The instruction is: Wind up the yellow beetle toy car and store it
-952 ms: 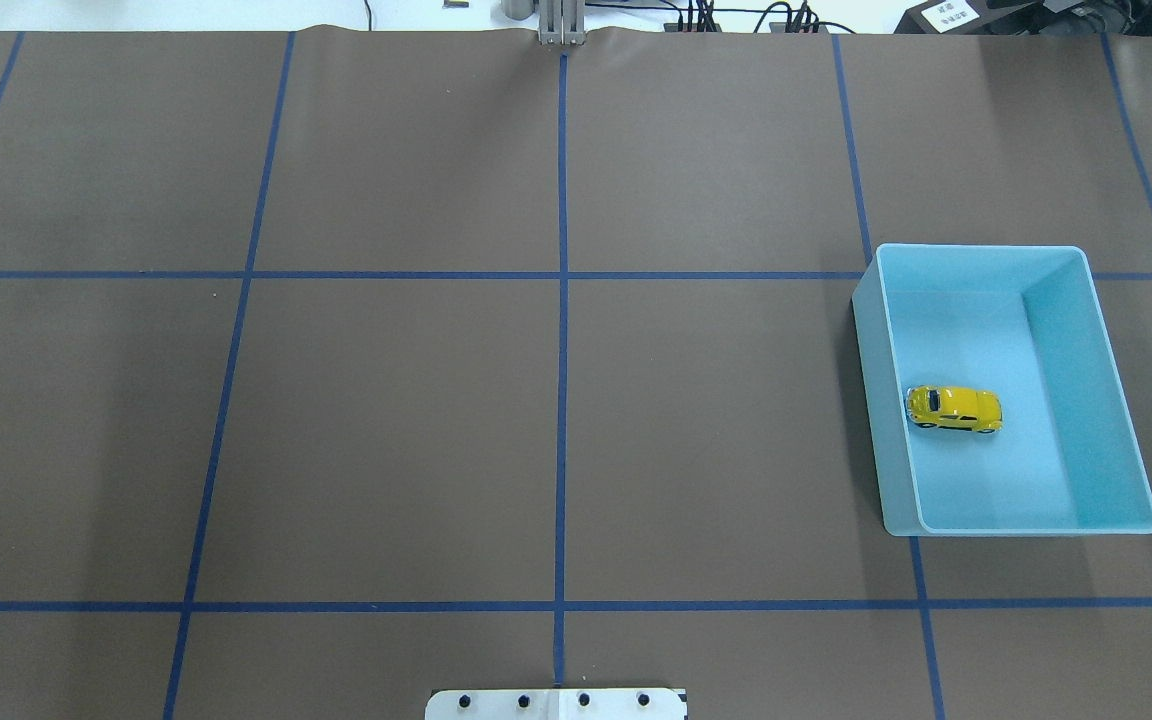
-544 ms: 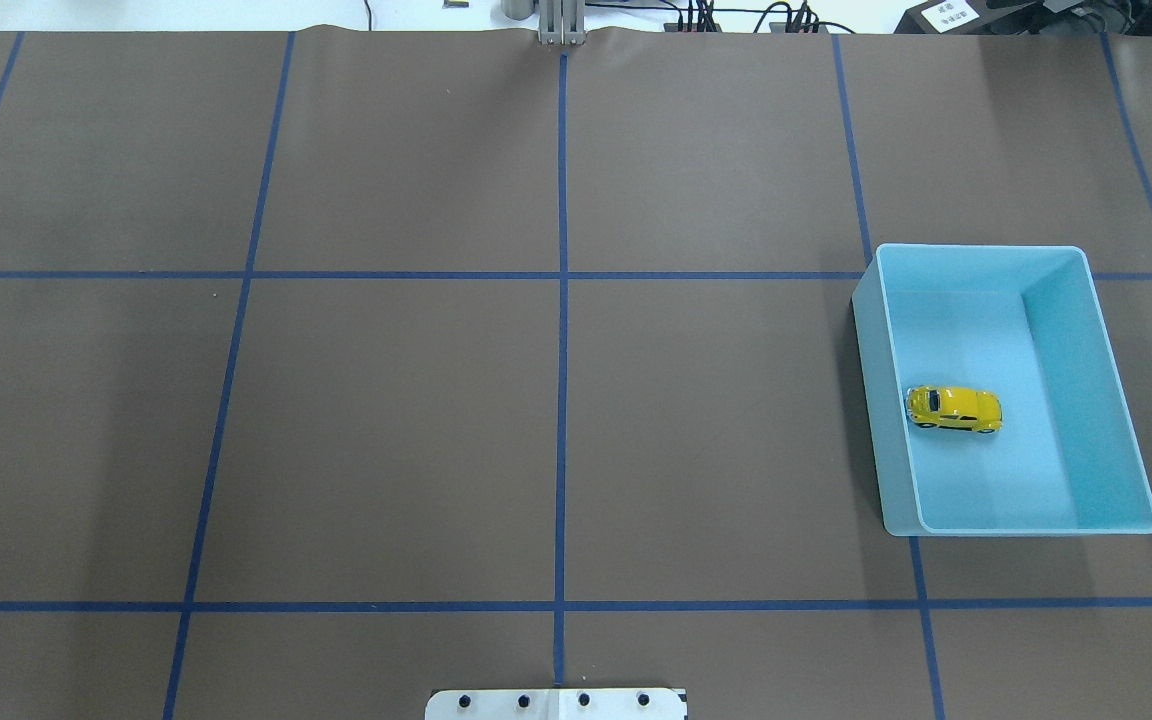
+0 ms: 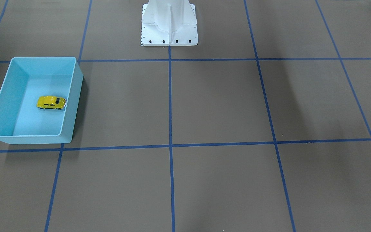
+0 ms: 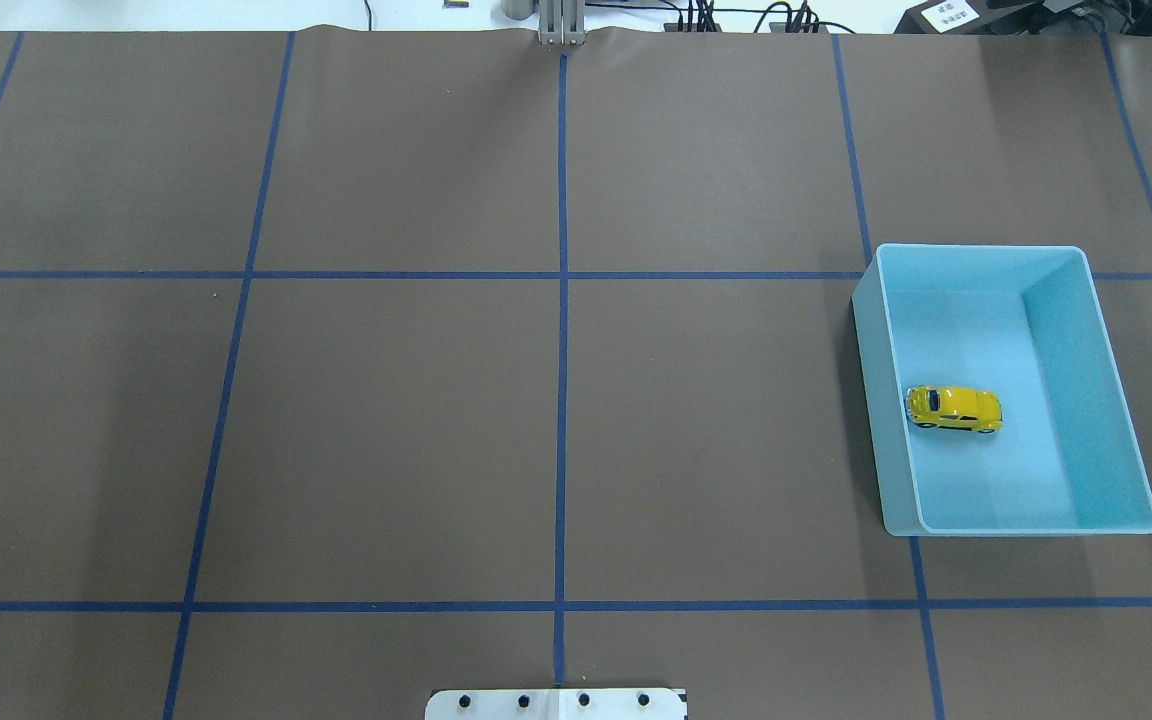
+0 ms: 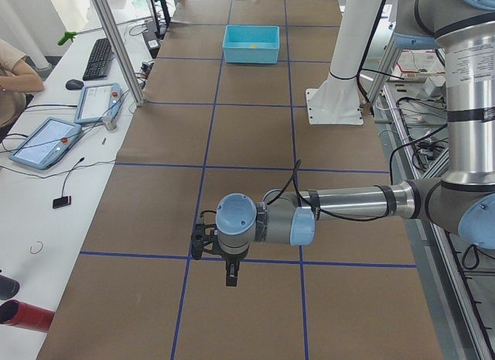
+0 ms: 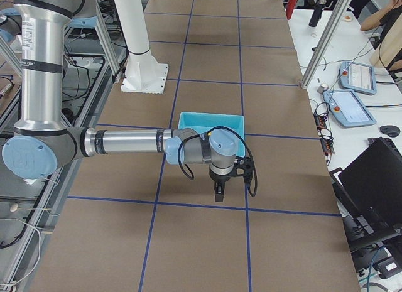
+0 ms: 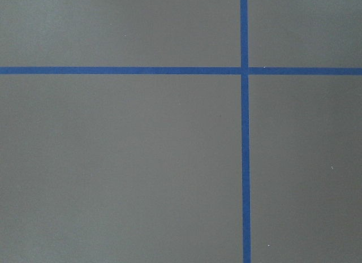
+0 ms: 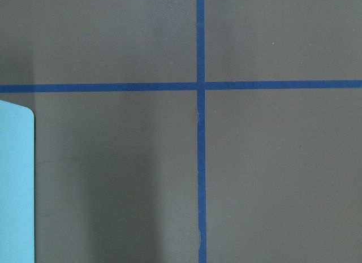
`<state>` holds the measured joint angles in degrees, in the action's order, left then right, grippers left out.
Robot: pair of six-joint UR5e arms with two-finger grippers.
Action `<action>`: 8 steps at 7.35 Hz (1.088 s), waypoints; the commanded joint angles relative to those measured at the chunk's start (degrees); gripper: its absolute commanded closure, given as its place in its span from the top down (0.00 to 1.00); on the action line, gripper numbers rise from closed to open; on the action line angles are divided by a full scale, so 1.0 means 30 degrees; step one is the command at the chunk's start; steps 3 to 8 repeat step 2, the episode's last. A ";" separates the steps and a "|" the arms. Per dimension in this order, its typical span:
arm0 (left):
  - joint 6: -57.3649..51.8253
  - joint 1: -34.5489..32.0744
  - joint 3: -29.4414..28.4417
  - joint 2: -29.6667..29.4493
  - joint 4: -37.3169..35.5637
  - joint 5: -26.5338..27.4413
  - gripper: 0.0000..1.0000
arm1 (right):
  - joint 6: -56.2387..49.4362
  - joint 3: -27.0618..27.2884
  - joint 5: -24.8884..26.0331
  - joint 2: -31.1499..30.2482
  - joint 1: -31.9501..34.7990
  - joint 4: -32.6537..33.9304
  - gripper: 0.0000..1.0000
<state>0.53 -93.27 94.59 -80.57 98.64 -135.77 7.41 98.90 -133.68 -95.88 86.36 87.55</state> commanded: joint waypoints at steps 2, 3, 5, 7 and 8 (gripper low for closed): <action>0.0000 0.0007 -0.0005 -0.0009 -0.0010 -0.0007 1.00 | -0.0040 0.0023 -0.0029 -0.0004 0.0274 -0.0005 1.00; 0.0000 0.0007 -0.0005 -0.0009 -0.0010 -0.0007 1.00 | -0.0040 0.0023 -0.0029 -0.0004 0.0274 -0.0005 1.00; 0.0000 0.0007 -0.0005 -0.0009 -0.0010 -0.0007 1.00 | -0.0040 0.0023 -0.0029 -0.0004 0.0274 -0.0005 1.00; 0.0000 0.0007 -0.0005 -0.0009 -0.0010 -0.0007 1.00 | -0.0040 0.0023 -0.0029 -0.0004 0.0274 -0.0005 1.00; 0.0000 0.0007 -0.0005 -0.0009 -0.0010 -0.0007 1.00 | -0.0040 0.0023 -0.0029 -0.0004 0.0274 -0.0005 1.00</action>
